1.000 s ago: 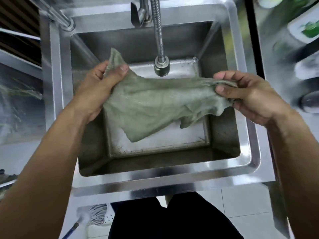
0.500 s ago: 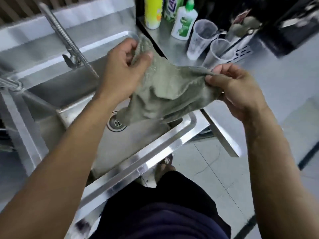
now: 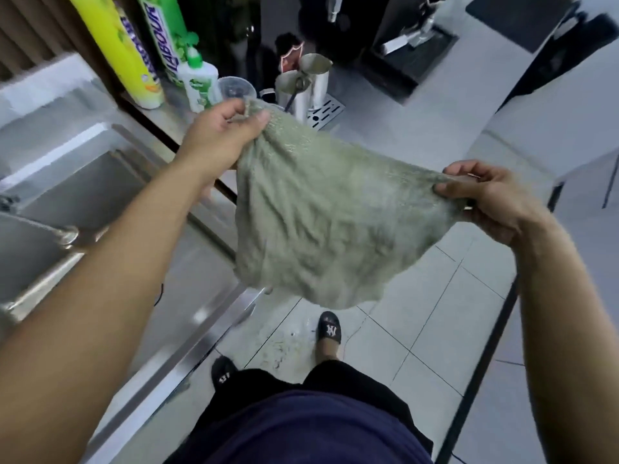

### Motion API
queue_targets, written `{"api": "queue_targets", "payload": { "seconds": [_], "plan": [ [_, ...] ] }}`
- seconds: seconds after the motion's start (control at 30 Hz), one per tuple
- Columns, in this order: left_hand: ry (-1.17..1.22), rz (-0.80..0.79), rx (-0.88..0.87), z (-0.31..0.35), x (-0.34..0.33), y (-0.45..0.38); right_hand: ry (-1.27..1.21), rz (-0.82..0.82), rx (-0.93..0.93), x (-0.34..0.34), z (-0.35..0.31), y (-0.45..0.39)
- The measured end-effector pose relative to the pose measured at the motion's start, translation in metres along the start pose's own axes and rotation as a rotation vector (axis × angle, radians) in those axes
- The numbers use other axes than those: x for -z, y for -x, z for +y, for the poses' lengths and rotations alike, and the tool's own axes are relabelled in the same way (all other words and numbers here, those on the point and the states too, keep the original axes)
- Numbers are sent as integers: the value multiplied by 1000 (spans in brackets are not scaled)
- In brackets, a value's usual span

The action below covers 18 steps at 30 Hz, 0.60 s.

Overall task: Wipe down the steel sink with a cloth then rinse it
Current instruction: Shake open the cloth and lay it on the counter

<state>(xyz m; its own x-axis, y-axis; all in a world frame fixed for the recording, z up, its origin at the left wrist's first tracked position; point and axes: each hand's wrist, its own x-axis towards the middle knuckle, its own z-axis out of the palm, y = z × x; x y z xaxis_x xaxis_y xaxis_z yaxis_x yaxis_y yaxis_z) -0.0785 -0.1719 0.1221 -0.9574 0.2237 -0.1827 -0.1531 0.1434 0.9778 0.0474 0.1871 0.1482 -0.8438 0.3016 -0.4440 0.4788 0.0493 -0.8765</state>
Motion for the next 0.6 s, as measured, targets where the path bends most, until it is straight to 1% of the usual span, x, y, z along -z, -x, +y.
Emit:
{"api": "queue_targets", "payload": {
  "seconds": [0.07,0.17,0.23,0.33,0.4,0.47,0.5,0.53,0.57,0.6],
  "plan": [
    [-93,8,-10,-11,-25,-44,18,45,-17,12,18,-44],
    [-319,13,-24,-30,-49,-87,82,78,-3,24,44,-91],
    [-452,48,-12,-35,-60,-91,135,98,73,30,55,-108],
    [-494,45,56,-44,-71,-70,241,93,254,31,70,-106],
    [-527,54,67,-56,-78,-45,384,-2,405,27,92,-93],
    [-589,66,84,-76,-85,-22,623,-161,562,20,122,-80],
    [-606,81,126,-89,-87,-14,748,-269,646,16,139,-75],
    [-607,101,184,-101,-90,-8,845,-395,697,14,154,-71],
    [-596,118,243,-112,-91,-3,899,-514,705,11,165,-67],
    [-601,119,276,-121,-93,0,916,-600,664,11,173,-64]
  ]
}}
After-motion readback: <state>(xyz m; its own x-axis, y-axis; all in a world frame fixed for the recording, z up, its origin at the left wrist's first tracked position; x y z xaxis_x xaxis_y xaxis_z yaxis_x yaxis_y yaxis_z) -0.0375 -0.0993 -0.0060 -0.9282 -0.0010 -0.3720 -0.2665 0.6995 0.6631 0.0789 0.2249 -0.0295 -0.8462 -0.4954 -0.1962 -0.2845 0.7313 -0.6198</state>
